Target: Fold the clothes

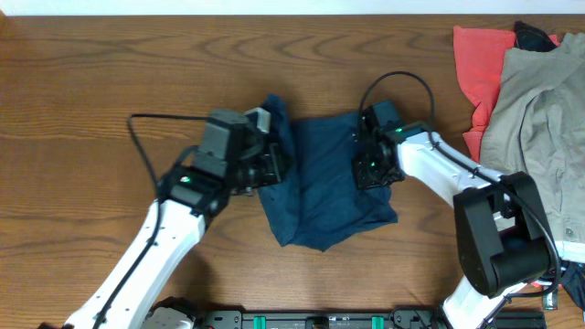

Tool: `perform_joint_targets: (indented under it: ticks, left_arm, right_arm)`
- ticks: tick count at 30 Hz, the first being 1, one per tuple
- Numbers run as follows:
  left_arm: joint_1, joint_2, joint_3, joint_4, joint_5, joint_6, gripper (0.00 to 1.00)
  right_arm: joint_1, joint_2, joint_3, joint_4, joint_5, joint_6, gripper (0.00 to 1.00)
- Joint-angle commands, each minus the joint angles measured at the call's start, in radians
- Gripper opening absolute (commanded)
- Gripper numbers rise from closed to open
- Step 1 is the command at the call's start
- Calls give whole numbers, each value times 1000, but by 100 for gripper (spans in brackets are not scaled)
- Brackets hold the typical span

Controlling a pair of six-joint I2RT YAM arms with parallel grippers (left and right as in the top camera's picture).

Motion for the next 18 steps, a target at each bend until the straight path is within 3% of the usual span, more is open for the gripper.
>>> perform_joint_targets:
  ticks: [1,7,18]
  left_arm:
    - [-76,40,8,63,14,-55,6]
    - [-163,105,8,206,6,-115,6]
    - [-215,159,8,215,7,-132,6]
  right_arm:
    - [64,57,-64,-16,-39,60,16]
    - [116,57,-64,-21,-32,97,17]
    - [110,56,-64,-75,58,110,17]
